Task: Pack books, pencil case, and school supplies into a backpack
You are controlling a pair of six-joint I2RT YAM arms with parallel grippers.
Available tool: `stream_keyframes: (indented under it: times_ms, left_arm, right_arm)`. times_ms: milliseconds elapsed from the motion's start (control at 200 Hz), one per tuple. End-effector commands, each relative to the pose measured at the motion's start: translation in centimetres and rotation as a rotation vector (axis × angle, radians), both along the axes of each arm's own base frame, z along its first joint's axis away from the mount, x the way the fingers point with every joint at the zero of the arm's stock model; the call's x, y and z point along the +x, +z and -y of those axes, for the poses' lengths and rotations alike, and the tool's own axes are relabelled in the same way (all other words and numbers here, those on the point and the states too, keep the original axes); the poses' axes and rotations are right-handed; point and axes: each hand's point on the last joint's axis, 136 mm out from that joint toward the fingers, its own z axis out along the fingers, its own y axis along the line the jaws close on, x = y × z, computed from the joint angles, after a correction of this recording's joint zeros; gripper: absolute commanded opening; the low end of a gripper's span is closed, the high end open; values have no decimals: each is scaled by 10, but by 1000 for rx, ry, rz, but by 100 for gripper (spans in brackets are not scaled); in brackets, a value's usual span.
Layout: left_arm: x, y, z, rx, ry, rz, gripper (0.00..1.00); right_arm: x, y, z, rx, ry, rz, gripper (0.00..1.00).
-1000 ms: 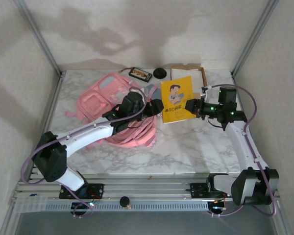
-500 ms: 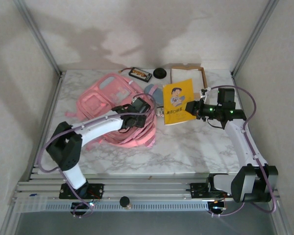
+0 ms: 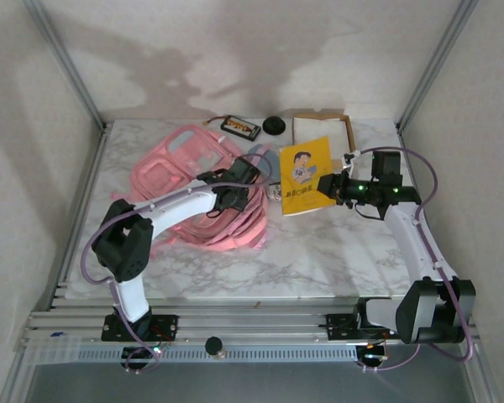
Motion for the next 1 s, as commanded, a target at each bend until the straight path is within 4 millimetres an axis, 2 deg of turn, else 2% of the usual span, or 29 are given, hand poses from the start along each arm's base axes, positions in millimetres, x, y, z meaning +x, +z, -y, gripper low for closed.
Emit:
stream_keyframes:
  times_ms: [0,45,180,481,586,661,781,901,996]
  left_arm:
    - [17,14,-12,27,5,36,5]
    - [19,22,-12,19,1,44,0]
    - [22,62,-17,10,-3,91,0]
    - [23,168,-57,8,73,242,0]
    - [23,200,-62,-42,63,298,0]
    - [24,211,-63,-54,48,303,0]
    - [21,217,-58,-63,3,293,0]
    - [17,220,-54,-85,-27,288,0]
    - [15,222,-54,-101,-27,284,0]
  right_arm:
    - [6,23,0,-1,18,87,0]
    - [6,23,0,-3,17,83,0]
    - [4,17,-5,5,34,55,0]
    - [-1,12,-48,58,153,-3,0]
    - [-2,-2,-64,40,173,-46,0]
    - [-5,-8,-80,63,185,-60,0]
    - [-14,-14,-125,124,293,-73,0]
    - [-3,-18,-163,131,339,-49,0]
    - [12,-36,-190,146,352,-83,0]
